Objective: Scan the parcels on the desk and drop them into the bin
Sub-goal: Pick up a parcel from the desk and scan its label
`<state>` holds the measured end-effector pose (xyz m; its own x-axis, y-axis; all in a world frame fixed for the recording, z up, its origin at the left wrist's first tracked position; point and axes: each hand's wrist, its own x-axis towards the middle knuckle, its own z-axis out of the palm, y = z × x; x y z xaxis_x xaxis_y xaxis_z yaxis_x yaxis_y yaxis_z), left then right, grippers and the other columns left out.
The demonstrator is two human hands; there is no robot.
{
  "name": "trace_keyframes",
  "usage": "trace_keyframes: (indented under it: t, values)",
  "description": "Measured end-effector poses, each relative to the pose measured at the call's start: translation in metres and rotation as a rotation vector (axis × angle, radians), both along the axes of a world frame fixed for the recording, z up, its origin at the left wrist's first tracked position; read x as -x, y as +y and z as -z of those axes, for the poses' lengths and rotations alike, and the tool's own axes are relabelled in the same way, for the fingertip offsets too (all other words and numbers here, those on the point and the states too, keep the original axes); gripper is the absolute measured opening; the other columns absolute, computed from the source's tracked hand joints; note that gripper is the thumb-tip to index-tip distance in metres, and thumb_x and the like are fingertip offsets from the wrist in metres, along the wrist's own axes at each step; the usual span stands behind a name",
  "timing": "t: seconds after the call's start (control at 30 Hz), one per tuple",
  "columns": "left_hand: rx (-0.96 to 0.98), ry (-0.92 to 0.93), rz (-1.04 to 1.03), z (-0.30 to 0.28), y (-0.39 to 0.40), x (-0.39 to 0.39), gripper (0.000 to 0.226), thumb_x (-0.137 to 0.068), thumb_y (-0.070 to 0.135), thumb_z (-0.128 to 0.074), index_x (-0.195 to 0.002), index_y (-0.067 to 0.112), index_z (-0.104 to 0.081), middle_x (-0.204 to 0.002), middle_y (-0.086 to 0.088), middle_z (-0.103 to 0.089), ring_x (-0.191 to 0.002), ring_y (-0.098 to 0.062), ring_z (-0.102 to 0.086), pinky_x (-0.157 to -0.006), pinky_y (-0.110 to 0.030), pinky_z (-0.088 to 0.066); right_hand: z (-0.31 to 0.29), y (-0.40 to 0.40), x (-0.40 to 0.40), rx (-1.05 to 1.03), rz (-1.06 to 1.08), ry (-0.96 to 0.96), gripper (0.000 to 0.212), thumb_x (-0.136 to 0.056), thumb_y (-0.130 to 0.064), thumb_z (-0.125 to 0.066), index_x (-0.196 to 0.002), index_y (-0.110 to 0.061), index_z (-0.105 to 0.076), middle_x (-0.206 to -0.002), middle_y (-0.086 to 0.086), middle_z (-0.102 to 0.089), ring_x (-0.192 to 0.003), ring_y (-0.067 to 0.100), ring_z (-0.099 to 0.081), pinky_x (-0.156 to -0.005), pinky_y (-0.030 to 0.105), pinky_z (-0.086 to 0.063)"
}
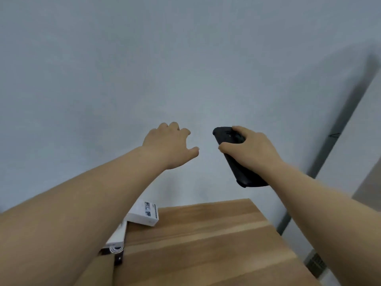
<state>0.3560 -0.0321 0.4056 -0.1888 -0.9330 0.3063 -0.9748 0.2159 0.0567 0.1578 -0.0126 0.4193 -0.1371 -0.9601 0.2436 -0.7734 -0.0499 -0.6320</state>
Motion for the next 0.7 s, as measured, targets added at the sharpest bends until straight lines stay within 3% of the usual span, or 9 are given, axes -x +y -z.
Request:
trace_keyframes:
  t: [0.23,0.37,0.7]
  values:
    - [-0.055,0.008,-0.340,0.027,0.002,-0.033,0.065,-0.094,0.061,-0.040,-0.149,0.026,-0.037,-0.146,-0.006,-0.040,-0.133,-0.028,-0.036,-0.104,-0.041,-0.036,0.036,-0.078,-0.029,-0.081,-0.321,-0.057,0.037,-0.074,-0.047,-0.066,-0.108,-0.052,-0.053,-0.118,0.000,-0.058,-0.088,0.016,-0.064,-0.077,0.033,-0.050]
    - [-0.180,0.011,-0.473,0.061,0.003,-0.054,0.065,-0.094,0.060,-0.041,-0.150,0.027,-0.035,-0.147,-0.006,-0.039,-0.135,-0.028,-0.034,-0.106,-0.041,-0.034,0.084,-0.102,-0.056,-0.136,-0.415,-0.114,0.055,-0.071,-0.050,-0.067,-0.125,-0.047,-0.054,-0.119,0.001,-0.058,-0.088,0.018,-0.064,-0.081,0.035,-0.053]
    - [-0.354,-0.026,-0.512,0.192,-0.061,-0.087,0.064,-0.094,0.059,-0.040,-0.148,0.024,-0.035,-0.142,-0.006,-0.044,-0.128,-0.028,-0.040,-0.101,-0.040,-0.040,0.213,-0.154,-0.086,-0.297,-0.378,-0.101,0.064,-0.083,-0.043,-0.067,-0.142,-0.043,-0.043,-0.120,-0.002,-0.041,-0.086,0.017,-0.053,-0.076,0.031,-0.039]
